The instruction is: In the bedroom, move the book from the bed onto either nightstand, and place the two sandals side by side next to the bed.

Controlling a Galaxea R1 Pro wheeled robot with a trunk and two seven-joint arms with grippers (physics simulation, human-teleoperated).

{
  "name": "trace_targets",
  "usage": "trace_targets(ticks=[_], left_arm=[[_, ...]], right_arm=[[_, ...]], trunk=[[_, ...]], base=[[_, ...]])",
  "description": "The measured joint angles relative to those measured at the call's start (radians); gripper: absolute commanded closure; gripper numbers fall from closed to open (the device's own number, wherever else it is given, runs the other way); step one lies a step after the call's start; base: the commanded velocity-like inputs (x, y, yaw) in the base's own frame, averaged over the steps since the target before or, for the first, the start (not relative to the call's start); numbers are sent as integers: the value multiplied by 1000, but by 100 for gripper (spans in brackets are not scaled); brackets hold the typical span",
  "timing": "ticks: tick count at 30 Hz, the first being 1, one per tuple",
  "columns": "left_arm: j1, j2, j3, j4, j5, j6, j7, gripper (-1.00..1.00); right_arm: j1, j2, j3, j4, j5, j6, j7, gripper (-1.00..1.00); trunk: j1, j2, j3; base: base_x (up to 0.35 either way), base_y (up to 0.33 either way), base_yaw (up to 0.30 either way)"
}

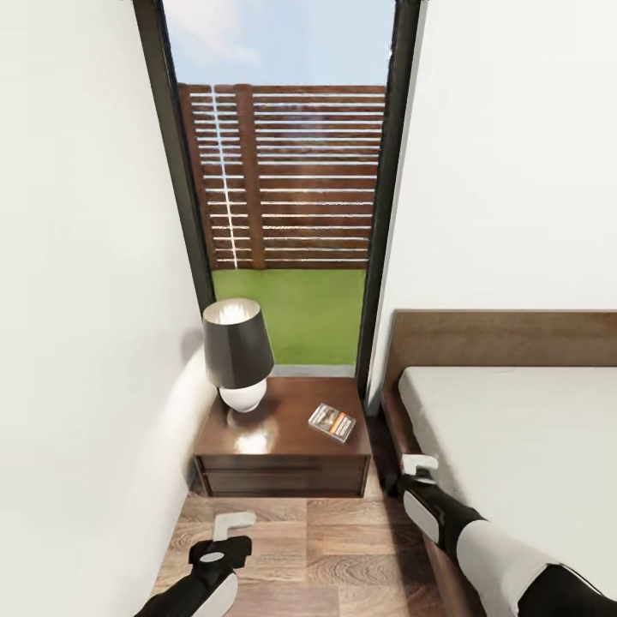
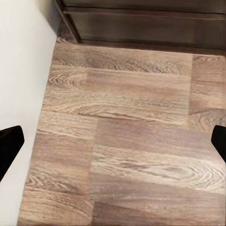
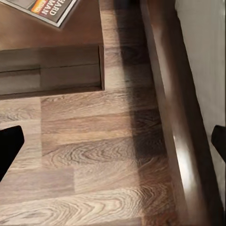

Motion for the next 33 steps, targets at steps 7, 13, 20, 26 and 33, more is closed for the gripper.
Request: trace_targets(ticks=[7,13,20,26,33], left_arm=[[0,0,13,65,1,-114,-29,-100],[0,0,12,99,-3,-166,-35,-100],[0,-2,12,111,-3,-181,-53,-100],[0,-18,12,168,-3,-185,-57,-100],[0,-72,11,329,-4,-233,-120,-100]], right_arm=[[70,10,-2,118,44,-155,-12,-100],[113,10,-2,123,43,-188,-11,-100],[126,8,-5,131,42,-204,-10,-100],[131,11,-8,190,41,-205,-12,-100],[132,11,-8,259,40,-216,-12,-100]], trunk=[[-27,49,22],[-49,91,41],[-76,140,63],[-100,182,82],[-127,231,103]], base=[[-2,0,0],[-188,68,0],[-199,135,0],[-41,33,0],[-7,5,0]])
